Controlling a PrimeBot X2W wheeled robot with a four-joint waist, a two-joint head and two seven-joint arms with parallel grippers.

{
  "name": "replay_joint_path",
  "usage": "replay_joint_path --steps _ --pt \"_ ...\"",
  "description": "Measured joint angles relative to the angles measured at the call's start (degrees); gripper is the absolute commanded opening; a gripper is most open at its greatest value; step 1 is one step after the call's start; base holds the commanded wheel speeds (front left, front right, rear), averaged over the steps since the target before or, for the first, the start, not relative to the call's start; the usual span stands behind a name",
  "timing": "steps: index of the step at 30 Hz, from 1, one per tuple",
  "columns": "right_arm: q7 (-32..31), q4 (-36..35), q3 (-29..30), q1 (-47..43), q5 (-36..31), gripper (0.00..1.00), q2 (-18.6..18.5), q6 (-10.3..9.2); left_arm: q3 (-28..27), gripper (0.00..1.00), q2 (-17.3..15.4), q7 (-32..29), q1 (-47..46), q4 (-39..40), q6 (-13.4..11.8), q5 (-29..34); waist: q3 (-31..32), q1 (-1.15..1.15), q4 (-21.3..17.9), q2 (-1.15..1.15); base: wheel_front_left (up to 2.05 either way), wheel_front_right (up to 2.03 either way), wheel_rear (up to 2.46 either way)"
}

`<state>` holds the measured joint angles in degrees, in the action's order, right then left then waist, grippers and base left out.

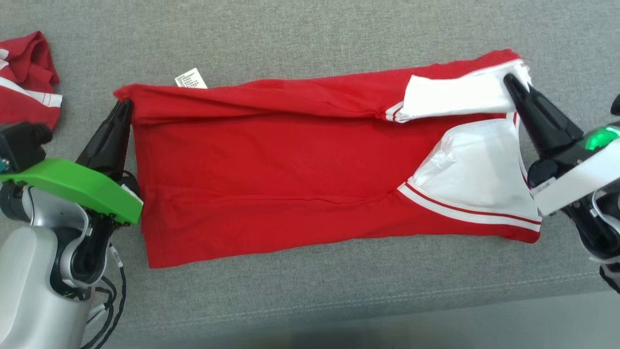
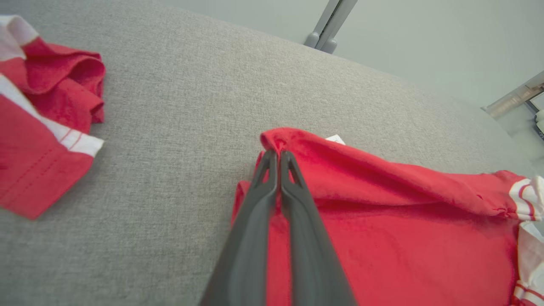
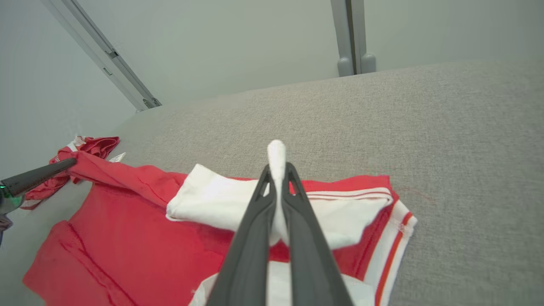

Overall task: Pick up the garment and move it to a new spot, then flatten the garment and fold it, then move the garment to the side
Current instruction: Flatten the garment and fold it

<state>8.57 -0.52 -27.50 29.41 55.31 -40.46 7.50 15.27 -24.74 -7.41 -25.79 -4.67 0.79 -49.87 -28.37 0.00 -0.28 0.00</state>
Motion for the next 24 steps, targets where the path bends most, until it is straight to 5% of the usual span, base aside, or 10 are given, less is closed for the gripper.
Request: replay_joint_path --steps 17,18,19,20,21,22,24 --pt "-3.66 -3.80 5.26 -14.90 -2.12 0.00 6.17 -0.01 -0.98 0.03 0.85 1.19 9.89 2.71 -3.36 -2.53 2.82 0.00 -1.05 0.00 0.00 0.00 0.00" --pt "-4.23 -3.55 5.03 -15.27 -2.35 0.20 6.39 -0.01 -0.96 0.38 0.96 1.18 10.06 2.42 -3.39 -2.69 2.91 0.00 -1.02 0.00 0.00 0.00 0.00" --pt "-4.57 -3.23 5.00 -15.69 -2.44 0.46 6.76 -0.01 -0.97 0.63 1.16 1.20 10.22 2.21 -3.50 -2.92 2.99 0.00 -0.97 0.00 0.00 0.00 0.00" --pt "-4.71 -2.87 5.15 -16.16 -2.41 0.46 7.23 -0.01 -1.00 0.63 1.46 1.27 10.40 1.91 -3.54 -3.19 3.07 0.00 -0.93 0.00 0.00 0.00 0.00" --pt "-4.90 -2.52 5.24 -16.56 -2.38 0.75 7.57 -0.01 -1.00 0.97 1.72 1.44 10.61 1.57 -3.55 -3.38 3.16 0.00 -0.89 0.00 0.00 0.00 0.00" --pt "-5.17 -2.16 5.42 -16.97 -2.42 0.96 7.78 -0.01 -0.97 1.00 1.87 1.58 10.82 1.22 -3.58 -3.38 3.26 0.00 -0.88 0.00 0.00 0.00 0.00" --pt "-5.10 -1.52 6.02 -17.74 -2.88 1.00 8.37 -0.01 -1.24 1.00 1.99 2.57 11.18 0.89 -3.85 -3.26 3.43 0.00 -0.89 0.00 0.00 0.00 0.00"
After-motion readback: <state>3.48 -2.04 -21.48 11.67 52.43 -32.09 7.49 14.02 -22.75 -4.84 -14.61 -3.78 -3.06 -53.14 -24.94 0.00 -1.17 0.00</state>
